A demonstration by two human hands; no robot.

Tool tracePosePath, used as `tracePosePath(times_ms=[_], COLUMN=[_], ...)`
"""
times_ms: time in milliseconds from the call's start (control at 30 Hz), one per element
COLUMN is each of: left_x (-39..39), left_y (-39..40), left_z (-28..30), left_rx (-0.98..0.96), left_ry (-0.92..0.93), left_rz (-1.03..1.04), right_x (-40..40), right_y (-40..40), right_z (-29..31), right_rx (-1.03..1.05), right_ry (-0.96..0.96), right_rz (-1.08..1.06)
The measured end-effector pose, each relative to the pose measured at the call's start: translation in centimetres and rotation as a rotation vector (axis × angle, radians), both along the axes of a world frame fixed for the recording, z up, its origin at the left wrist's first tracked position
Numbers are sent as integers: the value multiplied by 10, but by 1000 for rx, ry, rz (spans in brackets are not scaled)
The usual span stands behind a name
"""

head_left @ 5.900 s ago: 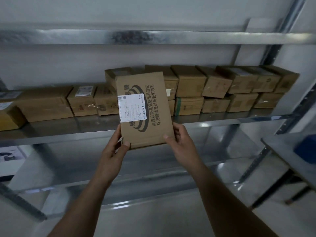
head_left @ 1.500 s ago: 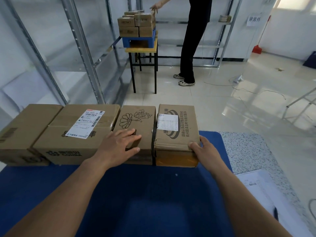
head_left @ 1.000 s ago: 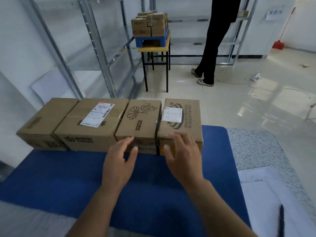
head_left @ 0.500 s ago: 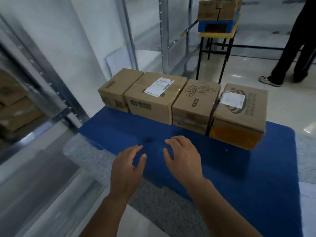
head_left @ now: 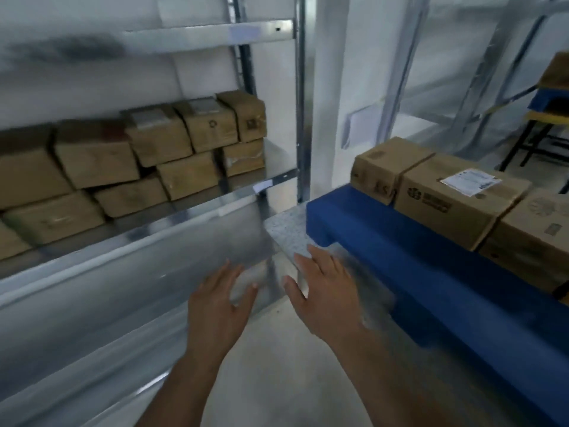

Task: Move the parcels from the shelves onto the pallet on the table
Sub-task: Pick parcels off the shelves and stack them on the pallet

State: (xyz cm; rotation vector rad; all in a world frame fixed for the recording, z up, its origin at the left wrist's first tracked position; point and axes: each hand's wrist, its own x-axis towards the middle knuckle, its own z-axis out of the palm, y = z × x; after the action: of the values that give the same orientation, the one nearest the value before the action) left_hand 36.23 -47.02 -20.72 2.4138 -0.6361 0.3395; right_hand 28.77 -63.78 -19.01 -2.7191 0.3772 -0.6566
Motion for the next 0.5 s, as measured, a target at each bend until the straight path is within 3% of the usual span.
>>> tracePosePath(times_ms=[500], left_x=[16], left_y=[291], left_z=[2], left_rx=[-99], left_ry=[28], left_rz=[425], right_x=[83], right_y=[286], right_z=[23], right_rx=[-31], right_ry=[65], right_rz=[410])
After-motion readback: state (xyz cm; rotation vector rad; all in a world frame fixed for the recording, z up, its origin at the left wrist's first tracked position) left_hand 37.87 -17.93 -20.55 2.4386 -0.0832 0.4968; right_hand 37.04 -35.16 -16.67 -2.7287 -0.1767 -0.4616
